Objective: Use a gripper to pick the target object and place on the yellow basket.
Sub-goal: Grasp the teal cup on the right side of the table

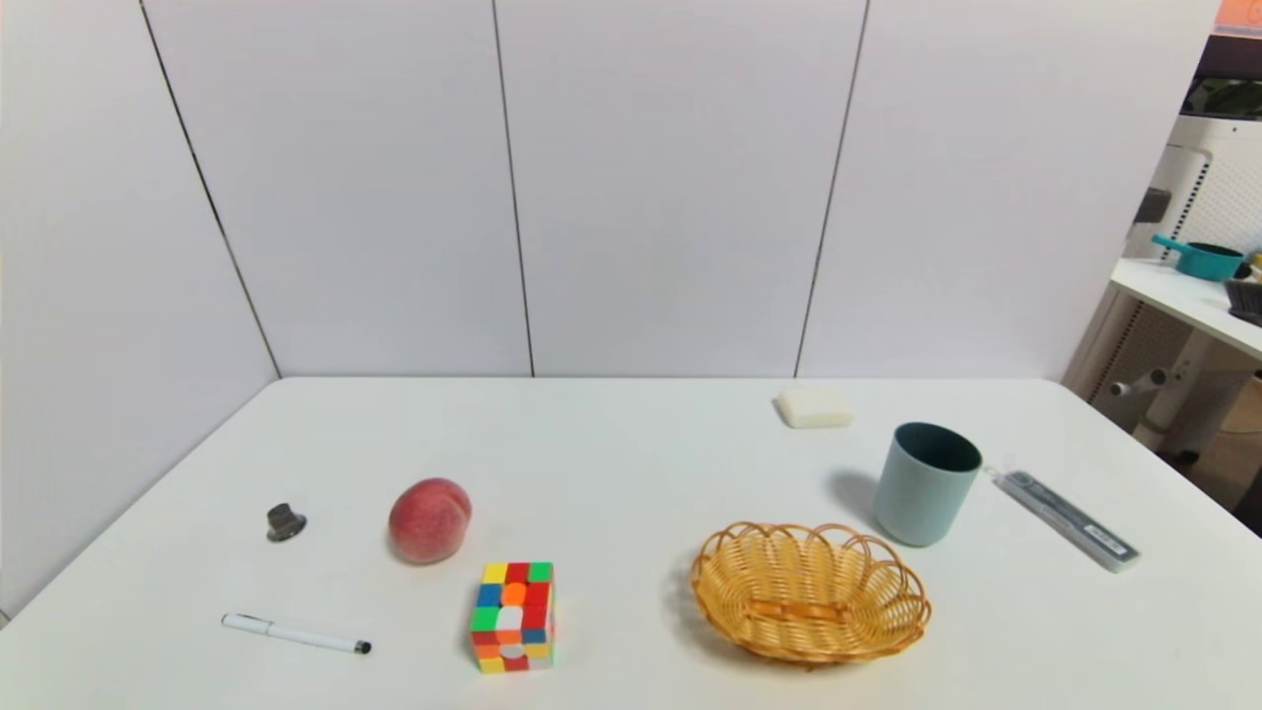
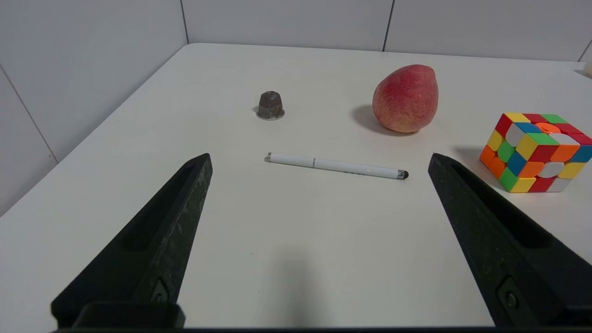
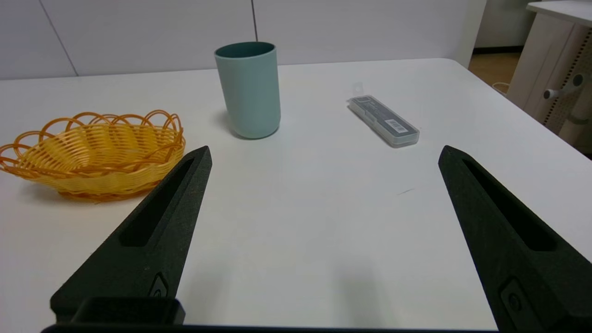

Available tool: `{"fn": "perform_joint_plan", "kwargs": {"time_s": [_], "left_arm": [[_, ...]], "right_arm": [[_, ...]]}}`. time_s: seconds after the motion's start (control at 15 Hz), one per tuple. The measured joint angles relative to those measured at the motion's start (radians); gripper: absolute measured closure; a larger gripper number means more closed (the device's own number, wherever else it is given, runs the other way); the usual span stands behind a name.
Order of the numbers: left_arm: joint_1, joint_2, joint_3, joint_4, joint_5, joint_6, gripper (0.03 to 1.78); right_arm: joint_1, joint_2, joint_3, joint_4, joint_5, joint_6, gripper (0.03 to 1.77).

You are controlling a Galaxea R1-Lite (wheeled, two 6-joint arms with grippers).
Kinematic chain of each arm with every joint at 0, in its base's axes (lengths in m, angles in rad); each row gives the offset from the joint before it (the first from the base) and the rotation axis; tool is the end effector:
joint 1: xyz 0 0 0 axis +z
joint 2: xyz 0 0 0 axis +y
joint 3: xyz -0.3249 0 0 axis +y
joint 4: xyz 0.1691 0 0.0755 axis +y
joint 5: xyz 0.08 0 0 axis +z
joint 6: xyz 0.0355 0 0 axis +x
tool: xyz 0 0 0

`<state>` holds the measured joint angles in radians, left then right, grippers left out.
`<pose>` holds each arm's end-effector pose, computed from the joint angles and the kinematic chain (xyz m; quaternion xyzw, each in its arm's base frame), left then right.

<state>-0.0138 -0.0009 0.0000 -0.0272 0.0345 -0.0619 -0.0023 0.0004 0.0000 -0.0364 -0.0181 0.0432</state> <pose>-0.0404 0.0018 0.0786 -0.0313 -0.0144 0.0099 0.9994 -0.0404 -0.0005 0.0797 0.0217 -0.0182 -0.0098 0.9995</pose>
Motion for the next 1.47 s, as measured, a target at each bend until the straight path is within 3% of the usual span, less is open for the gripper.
{"fn": "perform_joint_plan", "kwargs": {"time_s": [0.2, 0.47, 1.07, 1.27, 1.47], "left_arm": [[0.000, 0.000, 0.000, 0.000, -0.001, 0.000, 0.12], [0.000, 0.000, 0.000, 0.000, -0.001, 0.000, 0.12], [0.000, 0.000, 0.000, 0.000, 0.000, 0.000, 0.12], [0.000, 0.000, 0.000, 0.000, 0.000, 0.000, 0.12], [0.000, 0.000, 0.000, 0.000, -0.001, 0.000, 0.12]], "right_arm": [[-0.001, 0.037, -0.026, -0.009, 0.002, 0.003, 0.11], [0.003, 0.188, -0.230, -0.001, 0.012, -0.005, 0.11], [0.050, 0.764, -0.735, -0.015, 0.025, -0.060, 0.11], [0.066, 0.955, -0.837, -0.035, 0.091, -0.062, 0.11], [0.080, 1.112, -0.847, -0.162, 0.189, -0.069, 0.11]]}}
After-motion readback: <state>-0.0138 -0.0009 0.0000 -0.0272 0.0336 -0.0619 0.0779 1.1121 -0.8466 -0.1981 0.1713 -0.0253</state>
